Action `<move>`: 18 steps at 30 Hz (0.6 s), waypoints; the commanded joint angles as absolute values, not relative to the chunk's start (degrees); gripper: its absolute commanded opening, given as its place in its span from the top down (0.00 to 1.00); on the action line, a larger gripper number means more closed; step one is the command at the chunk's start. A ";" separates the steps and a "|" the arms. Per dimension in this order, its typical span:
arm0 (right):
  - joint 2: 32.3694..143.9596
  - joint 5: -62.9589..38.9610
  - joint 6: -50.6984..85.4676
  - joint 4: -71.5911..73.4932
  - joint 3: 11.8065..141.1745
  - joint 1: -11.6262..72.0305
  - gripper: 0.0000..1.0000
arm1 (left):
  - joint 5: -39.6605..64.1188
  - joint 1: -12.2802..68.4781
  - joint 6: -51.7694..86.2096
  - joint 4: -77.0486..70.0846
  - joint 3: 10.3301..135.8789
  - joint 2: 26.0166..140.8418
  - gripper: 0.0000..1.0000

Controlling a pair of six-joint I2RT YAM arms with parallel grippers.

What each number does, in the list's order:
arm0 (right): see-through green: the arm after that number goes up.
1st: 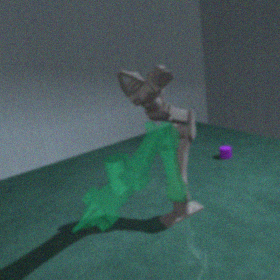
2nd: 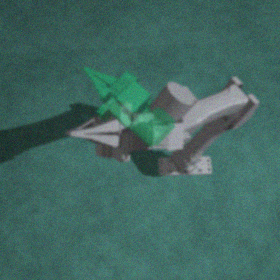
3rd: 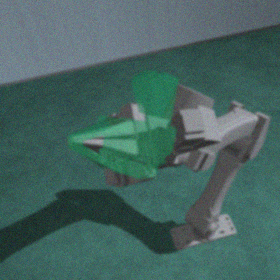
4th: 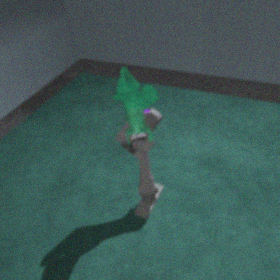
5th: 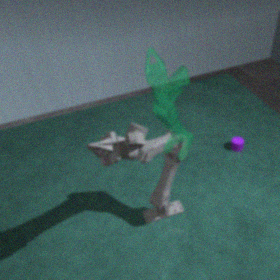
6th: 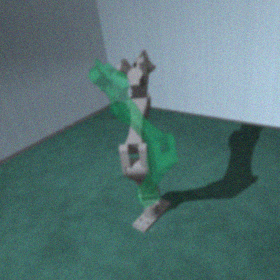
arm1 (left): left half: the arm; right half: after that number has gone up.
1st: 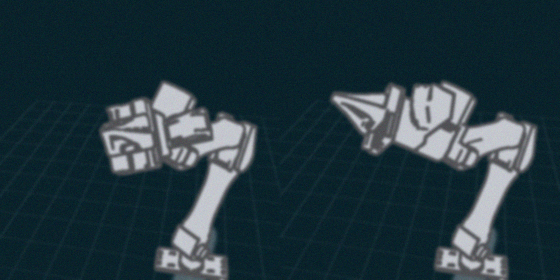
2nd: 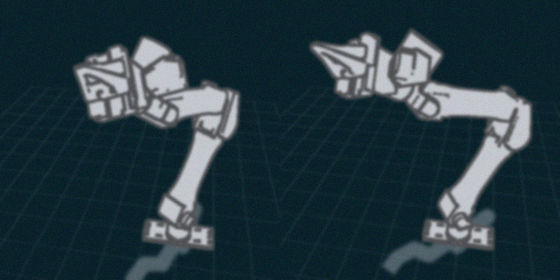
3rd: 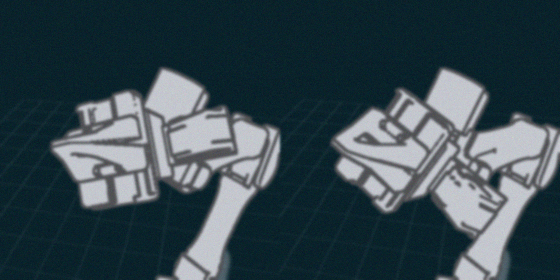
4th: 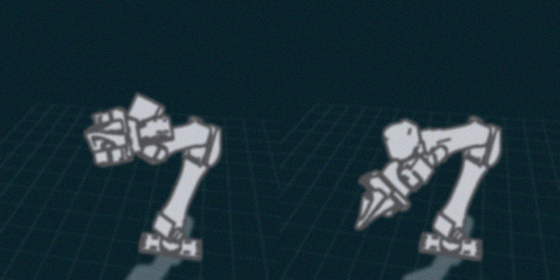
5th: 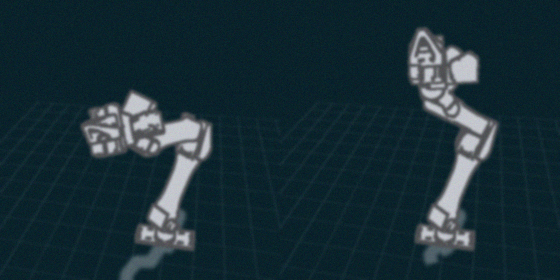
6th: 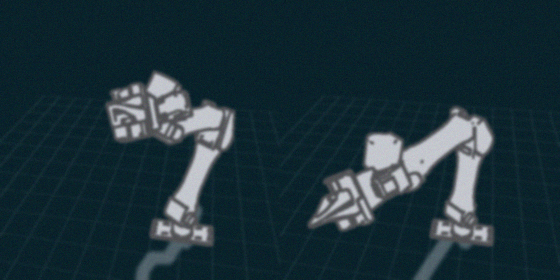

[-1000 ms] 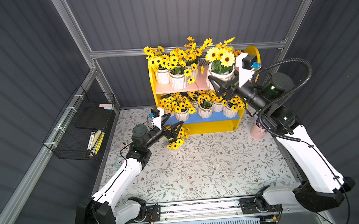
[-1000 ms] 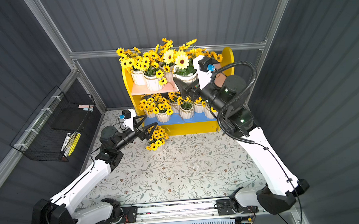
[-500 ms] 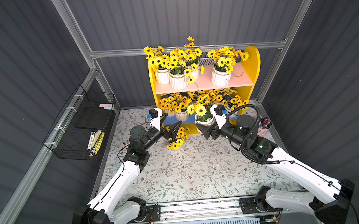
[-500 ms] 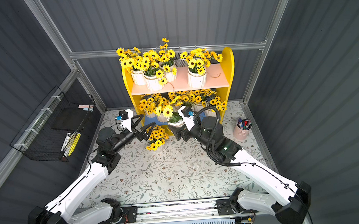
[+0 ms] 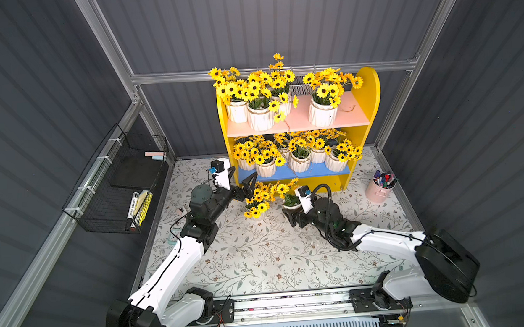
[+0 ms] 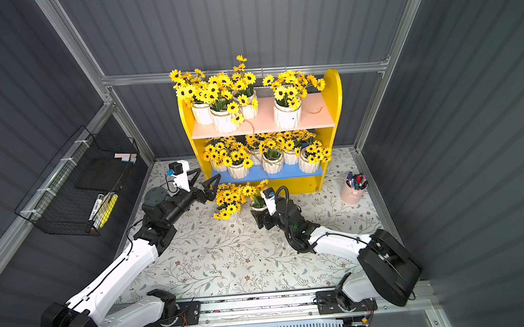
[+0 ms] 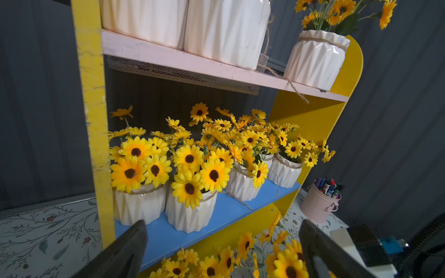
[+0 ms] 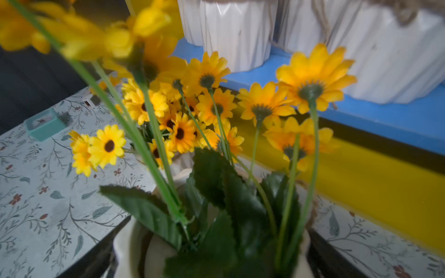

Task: Take the sunflower pots off the shelves
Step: Place the sunflower pot at the center of the board.

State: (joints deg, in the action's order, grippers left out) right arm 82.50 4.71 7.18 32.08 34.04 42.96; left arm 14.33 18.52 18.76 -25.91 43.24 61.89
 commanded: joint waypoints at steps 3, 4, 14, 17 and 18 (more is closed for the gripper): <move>89.48 8.35 9.09 53.56 33.77 43.07 1.00 | 15.19 18.37 19.14 -26.99 42.55 62.54 0.00; 91.34 7.81 8.72 55.41 33.84 43.08 1.00 | 15.35 18.37 19.03 -27.07 42.56 62.53 0.01; 113.30 10.53 6.81 78.90 35.44 46.07 1.00 | 15.85 18.43 18.07 -28.38 41.85 62.67 0.01; 116.81 12.69 7.22 80.65 35.80 47.54 1.00 | 15.99 18.46 17.93 -28.47 41.93 62.81 0.01; 118.16 13.51 7.49 81.02 35.88 47.76 1.00 | 15.99 18.45 17.86 -28.48 41.92 62.84 0.01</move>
State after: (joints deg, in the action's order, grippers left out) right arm 115.04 11.73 7.18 75.09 34.92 46.48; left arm 14.98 18.52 18.70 -27.03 42.39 62.48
